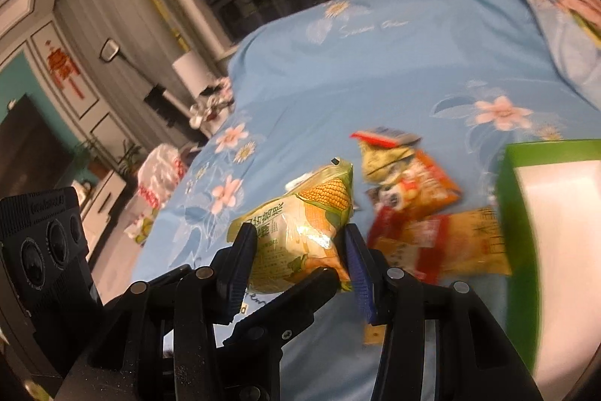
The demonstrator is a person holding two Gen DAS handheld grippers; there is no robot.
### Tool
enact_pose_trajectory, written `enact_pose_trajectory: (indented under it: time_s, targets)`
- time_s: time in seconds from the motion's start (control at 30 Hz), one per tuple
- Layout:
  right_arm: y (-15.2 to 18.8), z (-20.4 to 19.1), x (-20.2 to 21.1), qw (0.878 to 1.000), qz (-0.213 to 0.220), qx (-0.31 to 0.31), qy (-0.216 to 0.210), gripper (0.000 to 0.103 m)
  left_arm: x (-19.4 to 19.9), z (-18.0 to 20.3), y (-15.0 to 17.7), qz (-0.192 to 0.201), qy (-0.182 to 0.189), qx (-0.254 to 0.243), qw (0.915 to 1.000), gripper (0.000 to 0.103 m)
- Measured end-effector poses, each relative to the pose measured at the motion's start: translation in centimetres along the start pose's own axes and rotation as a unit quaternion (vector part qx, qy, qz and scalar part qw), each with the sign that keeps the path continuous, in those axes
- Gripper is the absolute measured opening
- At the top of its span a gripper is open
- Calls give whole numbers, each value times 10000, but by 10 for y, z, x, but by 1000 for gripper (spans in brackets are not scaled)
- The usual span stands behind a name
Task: Organize snacks
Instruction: 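Carry the corn snack bag with the right gripper over the green box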
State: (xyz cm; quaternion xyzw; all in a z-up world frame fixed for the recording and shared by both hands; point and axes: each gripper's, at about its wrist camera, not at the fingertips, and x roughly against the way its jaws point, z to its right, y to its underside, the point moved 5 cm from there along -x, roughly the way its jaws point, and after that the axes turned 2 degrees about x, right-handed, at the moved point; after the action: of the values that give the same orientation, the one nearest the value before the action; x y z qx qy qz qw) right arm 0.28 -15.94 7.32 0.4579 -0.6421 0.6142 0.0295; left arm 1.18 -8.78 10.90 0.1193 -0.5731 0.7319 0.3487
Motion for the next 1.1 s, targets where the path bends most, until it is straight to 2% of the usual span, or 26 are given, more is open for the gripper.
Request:
enact_pose_trajectory:
  time_s: [0.17,0.33,0.6,0.7,0.83,1.1]
  targets:
    - [-7,13,36,9992,351,-47,210,50,-1,33,-11,59,260,-303,9992,43]
    - [-13,44,63,9971,608,-367,261,50,-14,69,-19,87,472,-547,9973,42]
    - [-12,105,95,9905,791,-1036,438,50,-51,119,-22,-183,1082,-805,9907,42]
    - [-8,126,102,9868,864,-1311,389,50,-63,133,-20,-304,1259,-812,9882,41]
    - [-2,156,108,9810,920,-1677,337,50,-76,150,-18,-414,1443,-838,9851,35]
    - [13,194,106,9717,838,-2188,291,50,-109,155,-10,-861,1769,-488,9792,31]
